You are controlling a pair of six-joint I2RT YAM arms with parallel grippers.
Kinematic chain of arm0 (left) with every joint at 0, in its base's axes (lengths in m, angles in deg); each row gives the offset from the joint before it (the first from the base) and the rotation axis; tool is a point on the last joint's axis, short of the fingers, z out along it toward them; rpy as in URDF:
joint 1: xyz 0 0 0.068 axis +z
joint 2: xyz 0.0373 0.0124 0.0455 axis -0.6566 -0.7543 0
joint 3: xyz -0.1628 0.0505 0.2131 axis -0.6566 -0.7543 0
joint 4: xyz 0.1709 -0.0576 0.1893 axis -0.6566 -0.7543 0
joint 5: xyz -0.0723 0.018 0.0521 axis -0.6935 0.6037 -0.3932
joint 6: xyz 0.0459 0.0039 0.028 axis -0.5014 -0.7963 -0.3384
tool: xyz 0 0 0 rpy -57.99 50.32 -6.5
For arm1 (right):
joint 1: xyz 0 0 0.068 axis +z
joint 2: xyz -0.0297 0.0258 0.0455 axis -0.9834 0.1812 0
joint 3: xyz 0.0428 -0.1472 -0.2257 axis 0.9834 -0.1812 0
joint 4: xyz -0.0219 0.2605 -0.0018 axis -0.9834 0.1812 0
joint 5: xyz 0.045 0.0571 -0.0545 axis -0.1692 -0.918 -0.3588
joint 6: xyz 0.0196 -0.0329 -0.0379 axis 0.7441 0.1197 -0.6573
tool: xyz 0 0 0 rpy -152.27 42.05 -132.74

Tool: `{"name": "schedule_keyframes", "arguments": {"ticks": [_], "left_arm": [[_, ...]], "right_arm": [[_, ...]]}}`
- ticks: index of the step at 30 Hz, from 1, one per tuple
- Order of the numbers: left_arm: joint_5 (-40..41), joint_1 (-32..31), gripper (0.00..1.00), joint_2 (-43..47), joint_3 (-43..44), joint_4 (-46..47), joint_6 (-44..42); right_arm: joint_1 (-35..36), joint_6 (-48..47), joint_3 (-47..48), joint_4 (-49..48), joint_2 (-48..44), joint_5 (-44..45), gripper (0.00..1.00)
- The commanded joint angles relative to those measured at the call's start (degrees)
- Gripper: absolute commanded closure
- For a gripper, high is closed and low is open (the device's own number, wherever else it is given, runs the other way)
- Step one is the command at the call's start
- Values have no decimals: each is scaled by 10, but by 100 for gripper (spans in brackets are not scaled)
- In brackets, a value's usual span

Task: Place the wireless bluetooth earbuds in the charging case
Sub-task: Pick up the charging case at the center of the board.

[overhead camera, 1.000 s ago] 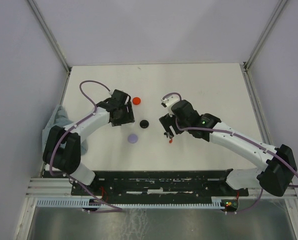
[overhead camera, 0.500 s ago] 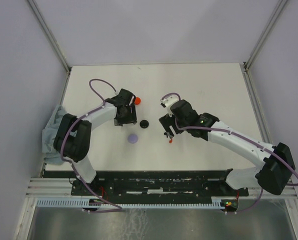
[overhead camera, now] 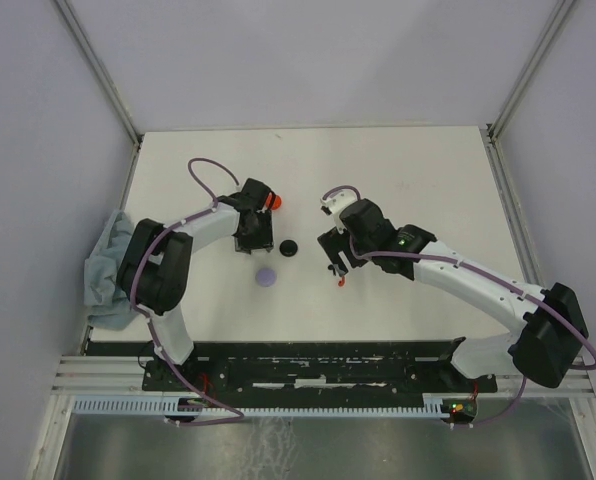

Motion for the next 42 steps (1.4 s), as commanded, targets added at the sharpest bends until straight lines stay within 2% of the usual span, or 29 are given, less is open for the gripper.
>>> {"name": "schedule_keyframes", "arguments": {"ticks": [1,10,14,17,22,34,38,42], "left_arm": [[-7,-1,43,7,15,19,-35],[-31,-7,48,97,-19,55,-124],[-58,-7,49,154,-41,87,-114],[-81,-7,49,190,-46,100,-48],[-113,-7,50,242,-77,149,125],[-152,-8,55,346,-195,299,492],[-157,-19,56,358,-219,351,572],[-150,-36,57,359,-225,374,611]], "right_arm": [[-4,-2,9,-20,-1,3,9],[-14,18,24,-23,-7,-35,9],[-19,32,30,-27,-15,-46,10],[-19,42,29,-43,-22,-55,10],[-19,66,16,-100,-36,-80,11],[-17,145,-99,-409,-65,-124,16],[-4,150,-108,-489,-45,-121,18],[13,146,-115,-542,-25,-95,20]]}}
